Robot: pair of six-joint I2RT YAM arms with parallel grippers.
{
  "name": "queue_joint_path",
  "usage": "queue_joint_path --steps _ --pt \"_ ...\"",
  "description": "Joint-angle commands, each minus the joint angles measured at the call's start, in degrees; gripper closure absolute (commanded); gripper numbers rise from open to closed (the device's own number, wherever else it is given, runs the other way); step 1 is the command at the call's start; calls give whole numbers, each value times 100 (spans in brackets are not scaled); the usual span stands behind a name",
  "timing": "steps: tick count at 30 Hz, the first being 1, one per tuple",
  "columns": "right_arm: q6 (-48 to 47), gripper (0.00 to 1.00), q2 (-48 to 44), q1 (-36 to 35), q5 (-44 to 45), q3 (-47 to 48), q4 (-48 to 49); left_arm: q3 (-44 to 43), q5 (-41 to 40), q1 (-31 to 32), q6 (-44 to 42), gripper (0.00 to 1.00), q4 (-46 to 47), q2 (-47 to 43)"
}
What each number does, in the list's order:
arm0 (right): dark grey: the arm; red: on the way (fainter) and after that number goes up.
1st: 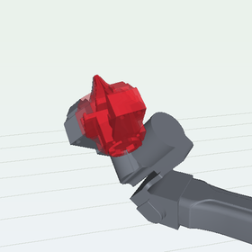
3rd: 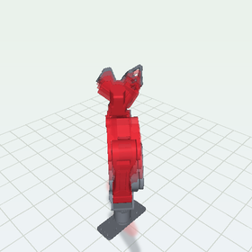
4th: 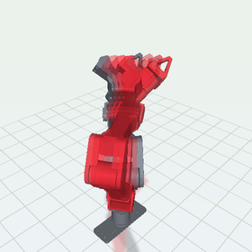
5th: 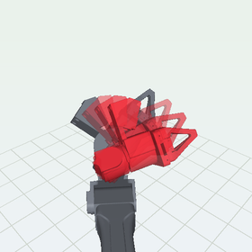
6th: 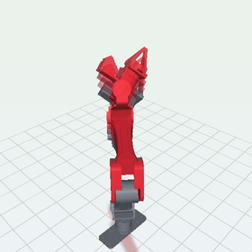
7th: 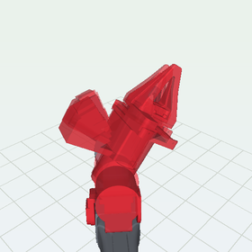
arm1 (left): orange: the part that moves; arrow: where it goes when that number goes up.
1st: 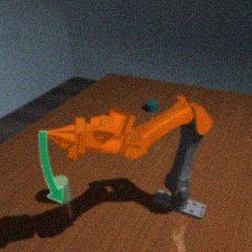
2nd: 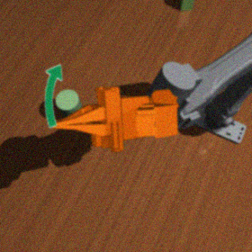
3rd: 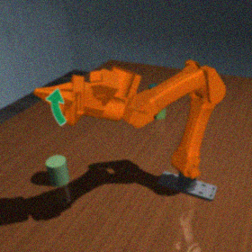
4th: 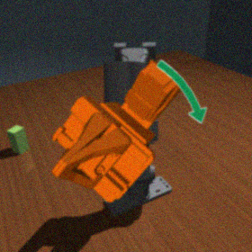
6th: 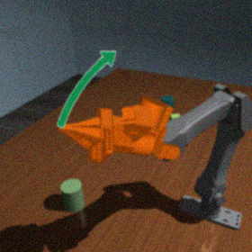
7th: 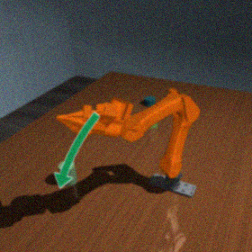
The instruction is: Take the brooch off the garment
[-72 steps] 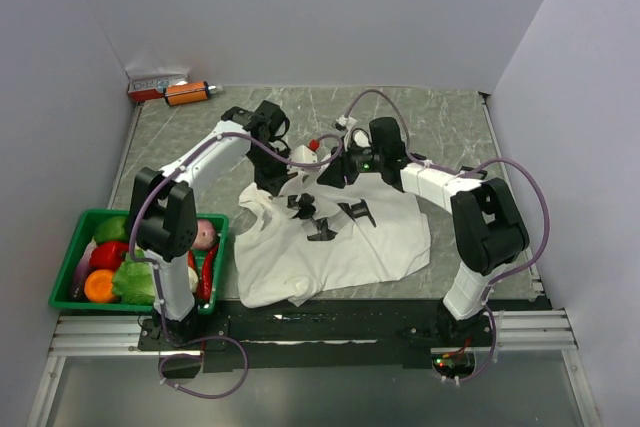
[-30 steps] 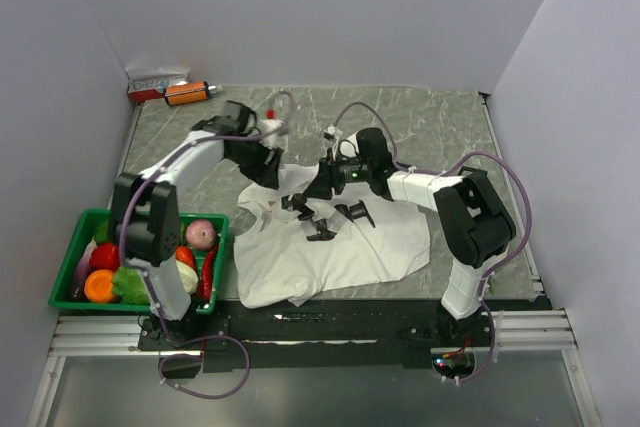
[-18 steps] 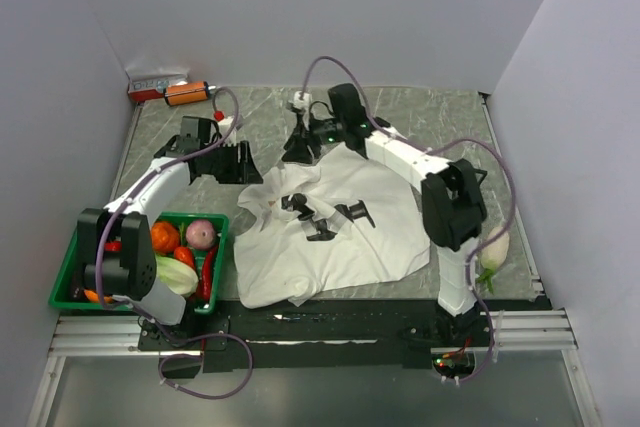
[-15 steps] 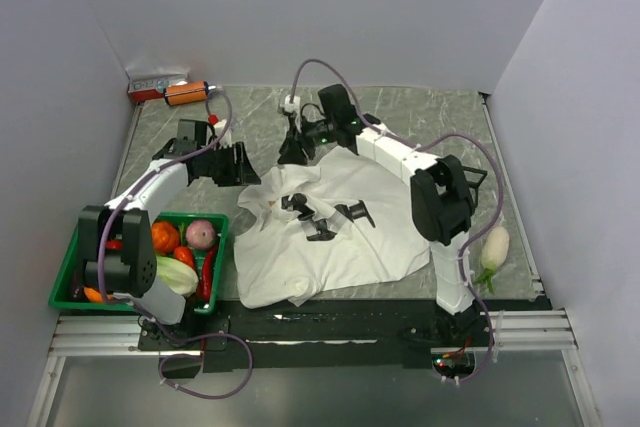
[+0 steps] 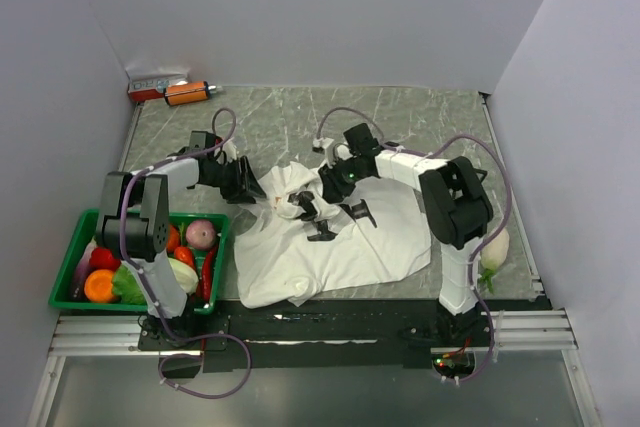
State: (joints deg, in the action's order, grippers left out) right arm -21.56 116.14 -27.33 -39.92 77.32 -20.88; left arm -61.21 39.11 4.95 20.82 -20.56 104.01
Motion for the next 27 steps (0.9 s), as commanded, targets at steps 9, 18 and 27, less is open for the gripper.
queue_joint_path --steps 9,18,27 --pt "1408 50 -504 184 2410 266 -284 -418 -1054 -248 -34 45 -519 120" --pt "1462 42 -785 623 3288 -243 -487 -620 -1371 -732 -262 45 -704 -126" --pt "1251 43 -1023 1625 3772 -402 -653 -1297 -1661 -759 -614 44 -862 -170"
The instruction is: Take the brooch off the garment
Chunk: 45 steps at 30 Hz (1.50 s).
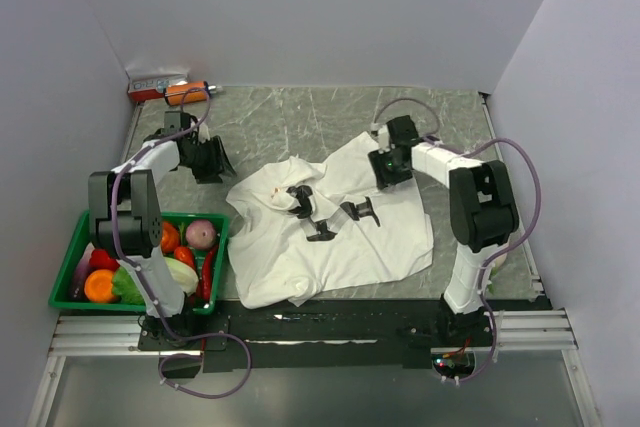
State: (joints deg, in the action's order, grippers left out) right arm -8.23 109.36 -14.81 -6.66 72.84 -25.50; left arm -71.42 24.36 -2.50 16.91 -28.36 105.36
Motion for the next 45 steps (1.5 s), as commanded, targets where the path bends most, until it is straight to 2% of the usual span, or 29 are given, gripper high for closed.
queue_joint_path --steps 1,4,5,8,9,11,13,15,16,17,20,22,24,25,28,32,39,42,45 --pt "-117 43 -380 504 368 81 -280 -259 -169 -13 -223 44 -82 -314" --pt "-670 43 -468 523 -797 536 -761 -276 137 -13 -284 44 -56 -341" --pt "-1037 43 -477 453 -1881 991 -903 -294 452 -13 -380 44 -73 -358" --pt "-1986 43 -591 -12 -3555 1635 -967 -285 868 -5 -338 43 93 -464" --pt "-2573 42 -583 -118 -3832 1741 -905 -250 964 -22 -302 43 155 -499" --pt "-3094 41 -347 -459 -4193 2153 -887 -241 992 -40 -232 44 182 -482" --pt "-3237 42 326 -663 -4466 2645 -1114 -232 1184 -180 -144 44 286 -464" --pt "-3238 48 952 -900 -4799 3733 -1770 -311 1395 -381 -47 44 322 -411" --pt "-3142 50 1634 -953 -4897 4181 -2009 -355 1570 -452 -47 44 296 -402" --pt "-2836 55 1963 -1023 -4985 5047 -2186 -390 1641 -514 -82 44 270 -394" --pt "-2413 57 2809 -1234 -5240 5985 -2347 -496 1765 -725 -196 44 147 -411" --pt "-2323 56 2871 -1375 -5223 5848 -1927 -505 1818 -892 -214 44 112 -437" --pt "-2393 50 2810 -1454 -5171 5400 -1714 -487 1914 -1050 -214 44 76 -490" --pt "-2446 46 2827 -1524 -5127 5338 -1765 -461 1941 -1094 -197 44 85 -508" --pt "-2377 42 3029 -1648 -4907 5556 -1994 -321 1994 -1209 -161 44 208 -622" --pt "-2043 43 3197 -1753 -4660 5654 -2073 -154 2099 -1261 -21 44 375 -727" --pt "-1955 43 2810 -1745 -4520 4995 -1441 171 2169 -1279 -21 44 489 -991" --pt "-1937 43 2932 -1771 -4774 5292 -1834 268 2222 -1288 14 44 542 -1079" --pt "-1586 46 3179 -1797 -4968 5504 -1968 304 2266 -1288 32 44 568 -1140"
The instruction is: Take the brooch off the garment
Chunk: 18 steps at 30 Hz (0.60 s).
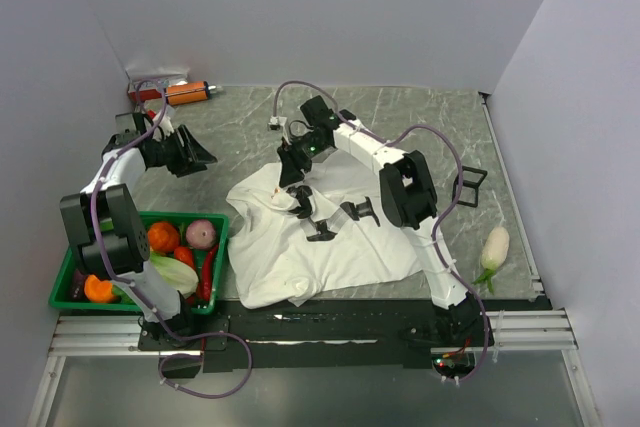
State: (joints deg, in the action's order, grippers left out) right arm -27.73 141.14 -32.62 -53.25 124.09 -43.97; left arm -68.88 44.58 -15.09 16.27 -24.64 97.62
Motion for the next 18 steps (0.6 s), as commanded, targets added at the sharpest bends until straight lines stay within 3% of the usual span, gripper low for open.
queue_joint_path --steps 1,12,18 --pt "460 47 62 -25 -334 292 -34 59 244 -29 95 44 197 -376" --pt "1770 47 388 -113 217 168 670 226 262 -29 95 44 188 -534" --pt "2070 48 511 -157 263 230 442 279 262 -29 104 44 223 -560"
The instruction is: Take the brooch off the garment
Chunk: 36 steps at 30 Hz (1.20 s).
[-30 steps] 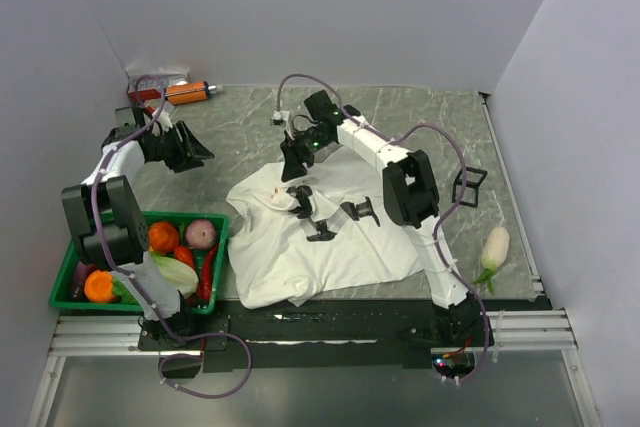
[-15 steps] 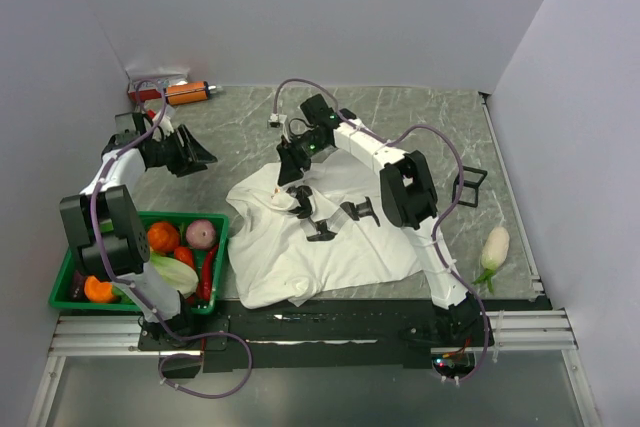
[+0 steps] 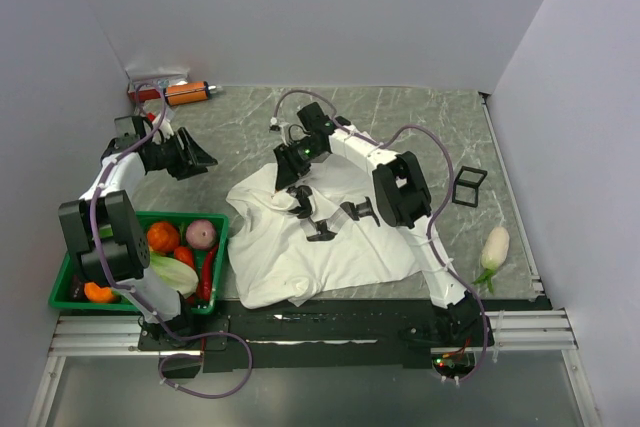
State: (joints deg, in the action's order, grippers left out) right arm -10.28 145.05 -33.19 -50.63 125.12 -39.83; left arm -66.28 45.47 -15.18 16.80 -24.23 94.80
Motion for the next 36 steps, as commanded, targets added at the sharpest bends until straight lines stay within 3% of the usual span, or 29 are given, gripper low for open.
queue_joint_path --steps 1,11,22,27,28,30,36 --pt "282 48 102 -135 9 31 20 19 164 -29 52 44 182 -278" --pt "405 53 295 -232 -34 196 38 89 155 -46 8 44 173 -278" --pt "211 92 112 -206 -289 224 89 116 225 -73 -62 44 155 -252" --pt "579 100 -1062 145 -377 -609 1124 159 664 58 -36 44 357 -199" --pt "798 100 -1337 207 -369 -1334 1988 125 760 120 -114 44 349 -182" --pt "949 100 -2082 295 -272 -2085 2793 10 866 374 -238 44 279 -103" --pt "2265 97 -2736 497 -255 -3448 4474 -166 1340 1086 -317 43 734 125"
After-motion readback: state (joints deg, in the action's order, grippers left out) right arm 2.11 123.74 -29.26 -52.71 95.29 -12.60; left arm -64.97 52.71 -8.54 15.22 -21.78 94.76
